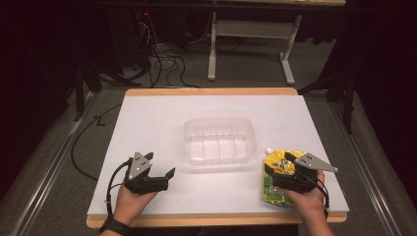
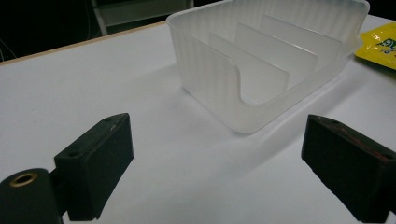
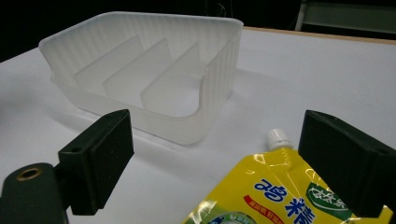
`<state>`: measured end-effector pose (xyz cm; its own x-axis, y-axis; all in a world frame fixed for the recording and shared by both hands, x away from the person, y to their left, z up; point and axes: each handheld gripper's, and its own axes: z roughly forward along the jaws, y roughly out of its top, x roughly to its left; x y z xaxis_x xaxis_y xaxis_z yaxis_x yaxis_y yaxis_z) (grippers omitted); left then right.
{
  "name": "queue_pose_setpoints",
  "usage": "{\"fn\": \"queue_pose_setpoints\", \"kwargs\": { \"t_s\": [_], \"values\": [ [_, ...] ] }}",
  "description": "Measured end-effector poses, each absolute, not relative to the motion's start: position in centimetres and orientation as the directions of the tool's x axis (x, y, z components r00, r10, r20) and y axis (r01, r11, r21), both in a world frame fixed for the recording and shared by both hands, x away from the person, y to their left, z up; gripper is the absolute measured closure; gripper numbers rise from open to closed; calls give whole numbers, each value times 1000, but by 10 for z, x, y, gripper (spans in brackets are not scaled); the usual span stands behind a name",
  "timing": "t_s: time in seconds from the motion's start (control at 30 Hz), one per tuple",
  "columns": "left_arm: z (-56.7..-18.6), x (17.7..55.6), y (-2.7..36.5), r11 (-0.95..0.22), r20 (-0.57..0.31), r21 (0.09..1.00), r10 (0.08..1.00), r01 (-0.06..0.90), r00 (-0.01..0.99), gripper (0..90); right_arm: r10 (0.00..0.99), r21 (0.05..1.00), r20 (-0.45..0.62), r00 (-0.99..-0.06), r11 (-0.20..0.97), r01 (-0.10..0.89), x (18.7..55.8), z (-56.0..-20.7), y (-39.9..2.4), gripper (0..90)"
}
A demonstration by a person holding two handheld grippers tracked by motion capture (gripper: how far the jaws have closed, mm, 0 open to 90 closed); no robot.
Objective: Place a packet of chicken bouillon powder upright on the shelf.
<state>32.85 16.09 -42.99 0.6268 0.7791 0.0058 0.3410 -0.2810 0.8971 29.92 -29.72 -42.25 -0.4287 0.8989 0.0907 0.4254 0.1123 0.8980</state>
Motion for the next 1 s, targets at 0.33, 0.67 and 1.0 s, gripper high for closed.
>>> {"fn": "queue_pose_setpoints", "kwargs": {
  "t_s": [0.33,0.67,1.0],
  "values": [
    [-434,332,158,-275,-8,896,775,349,632,113,946,884,86,-313,73,462,282,-423,-336,507],
    [-430,344,145,-249,-16,913,771,324,637,140,988,749,132,-79,-47,661,246,-455,-396,900],
    [-428,351,129,-258,-3,920,746,294,666,148,976,666,189,-104,-49,745,231,-470,-396,900]
  ]
}}
